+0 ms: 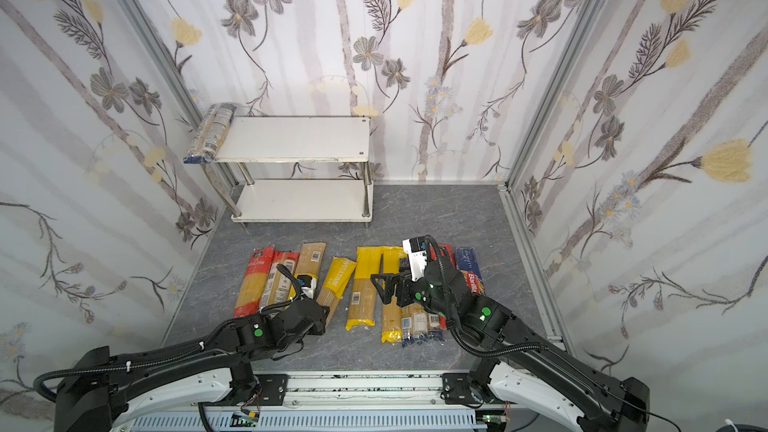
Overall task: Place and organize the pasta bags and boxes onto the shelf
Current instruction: 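Close the left gripper on the yellow PASTATIME pack and lift it, then carry the PASTATIME pack up to the top shelf while the right arm rises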
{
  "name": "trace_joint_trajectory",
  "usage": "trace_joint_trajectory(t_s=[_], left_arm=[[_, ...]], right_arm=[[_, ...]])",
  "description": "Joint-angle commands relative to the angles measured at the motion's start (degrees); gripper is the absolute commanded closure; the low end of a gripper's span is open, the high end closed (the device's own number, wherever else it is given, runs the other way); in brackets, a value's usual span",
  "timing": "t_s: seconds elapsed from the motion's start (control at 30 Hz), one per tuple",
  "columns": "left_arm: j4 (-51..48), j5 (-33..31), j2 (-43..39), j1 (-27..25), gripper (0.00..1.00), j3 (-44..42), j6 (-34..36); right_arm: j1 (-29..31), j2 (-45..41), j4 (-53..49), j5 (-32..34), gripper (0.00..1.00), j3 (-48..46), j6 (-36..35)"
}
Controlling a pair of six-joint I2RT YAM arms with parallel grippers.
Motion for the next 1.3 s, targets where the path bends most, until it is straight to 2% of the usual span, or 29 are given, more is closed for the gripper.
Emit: trace_joint_trajectory(t_s=[0.0, 0.2, 0.7, 0.9, 1.03, 1.1, 1.27], left_arm=[[-2.13, -2.85, -2.1, 0.15, 1.0, 2.13, 1.47], [-6.33, -4.33, -3.59, 0.13, 1.0, 6.77, 3.49], [-10.91, -6.64, -1.76, 0.1, 1.0, 23.33, 7.35], [-14.99, -7.96, 2.59, 0.04, 1.0, 34.54, 10.73], [-17.05, -12.61, 6.1, 0.4, 1.0, 43.17, 15.33], [-17.25, -14.33, 8.13, 2.1, 1.0, 47.59, 18.15], [-17.14, -11.7, 15.48, 11.34, 1.0, 61.18, 25.09]], right_arm=[[0.06, 0.25, 2.96, -1.24, 0.0, 0.67, 0.28], [0.06, 0.09, 2.54, -1.35, 0.0, 0.72, -0.32], [-0.03, 2.05, -0.72, -2.4, 0.0, 10.08, -3.65], [-0.44, 4.42, -3.74, -3.08, 0.0, 18.32, -6.23], [-0.94, 6.37, -5.01, -4.11, 0.0, 22.61, -7.58], [-1.52, 7.42, -5.47, -4.92, 0.0, 24.61, -8.1], [-3.38, 10.13, -5.95, -7.07, 0.0, 29.52, -9.48]])
